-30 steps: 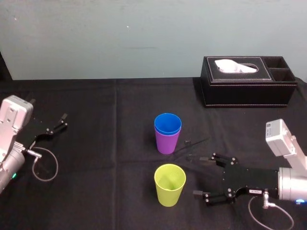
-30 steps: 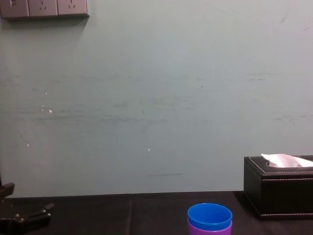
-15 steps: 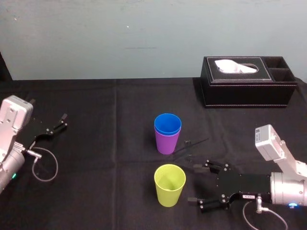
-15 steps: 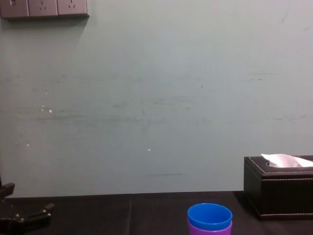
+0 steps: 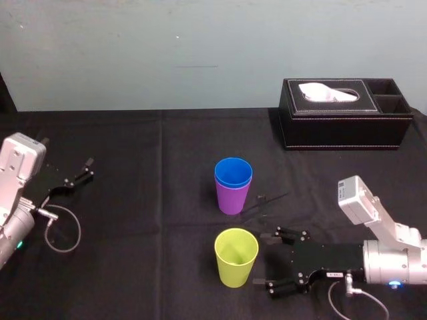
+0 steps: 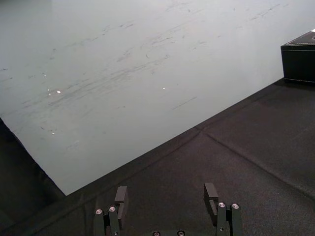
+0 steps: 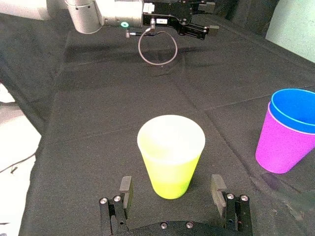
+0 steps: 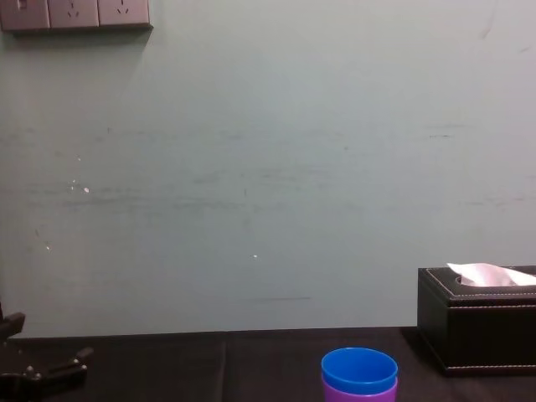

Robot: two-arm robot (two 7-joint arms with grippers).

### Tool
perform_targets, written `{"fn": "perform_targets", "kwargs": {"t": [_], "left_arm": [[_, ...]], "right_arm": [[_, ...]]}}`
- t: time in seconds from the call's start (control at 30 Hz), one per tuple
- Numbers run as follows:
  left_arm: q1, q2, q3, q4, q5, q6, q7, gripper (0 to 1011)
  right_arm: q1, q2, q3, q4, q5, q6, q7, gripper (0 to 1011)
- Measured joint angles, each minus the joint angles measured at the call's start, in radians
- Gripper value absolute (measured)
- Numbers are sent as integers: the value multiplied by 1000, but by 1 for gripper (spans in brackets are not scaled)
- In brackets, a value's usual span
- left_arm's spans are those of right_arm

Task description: Stack the three plastic cups sequentially using one hand.

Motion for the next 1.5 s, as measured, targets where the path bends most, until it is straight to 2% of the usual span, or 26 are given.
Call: {"fn": "perform_targets", "kwargs": {"t": [0.93,1.1,1.33,1.5], "left_arm": [[0,0,0,0,0,0,0,1012],[0,0,0,0,0,0,0,1011],[0,0,0,0,0,0,0,1011],[0,0,0,0,0,0,0,1011]], "right_arm": [[108,-79,-73,71,-23,4,35,1004],[124,-90,-89,81,-23,7,43,1004],[124,-89,-89,80,-23,7,43,1004],[123,-89,-87,80,-23,7,43,909]]}}
